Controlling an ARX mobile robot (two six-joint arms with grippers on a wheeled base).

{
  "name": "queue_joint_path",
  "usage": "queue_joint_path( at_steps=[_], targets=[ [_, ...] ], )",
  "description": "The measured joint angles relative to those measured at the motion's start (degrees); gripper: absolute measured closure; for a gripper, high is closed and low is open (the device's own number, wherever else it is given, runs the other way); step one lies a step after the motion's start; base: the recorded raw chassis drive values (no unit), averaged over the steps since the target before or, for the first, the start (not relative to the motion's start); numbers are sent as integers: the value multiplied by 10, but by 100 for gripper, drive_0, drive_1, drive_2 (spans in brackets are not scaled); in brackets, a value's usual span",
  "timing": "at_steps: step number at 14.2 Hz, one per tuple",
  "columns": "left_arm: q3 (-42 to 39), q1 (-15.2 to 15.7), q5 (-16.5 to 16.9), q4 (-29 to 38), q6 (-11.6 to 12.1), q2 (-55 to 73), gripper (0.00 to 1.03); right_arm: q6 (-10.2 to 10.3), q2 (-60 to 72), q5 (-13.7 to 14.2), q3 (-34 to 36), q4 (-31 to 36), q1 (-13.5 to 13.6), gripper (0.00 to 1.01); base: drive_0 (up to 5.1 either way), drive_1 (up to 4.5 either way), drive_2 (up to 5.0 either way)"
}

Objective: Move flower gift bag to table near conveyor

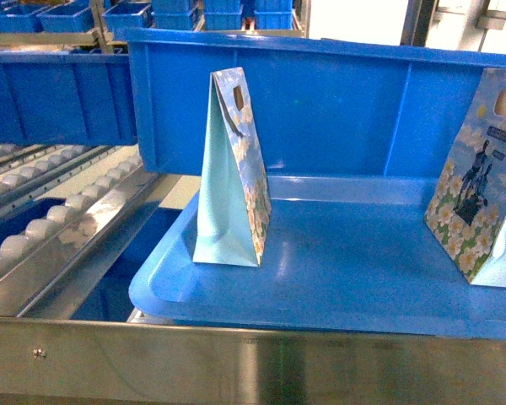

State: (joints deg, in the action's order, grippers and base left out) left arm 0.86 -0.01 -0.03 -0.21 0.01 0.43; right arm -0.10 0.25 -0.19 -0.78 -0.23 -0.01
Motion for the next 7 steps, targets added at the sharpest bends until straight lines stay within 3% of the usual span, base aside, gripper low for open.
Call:
queue_joint_path(
  at_steps=[7],
  targets=[
    [0,0,0,0,0,0,5,0,0,0,0,0,0,3,0,0,0]
  ],
)
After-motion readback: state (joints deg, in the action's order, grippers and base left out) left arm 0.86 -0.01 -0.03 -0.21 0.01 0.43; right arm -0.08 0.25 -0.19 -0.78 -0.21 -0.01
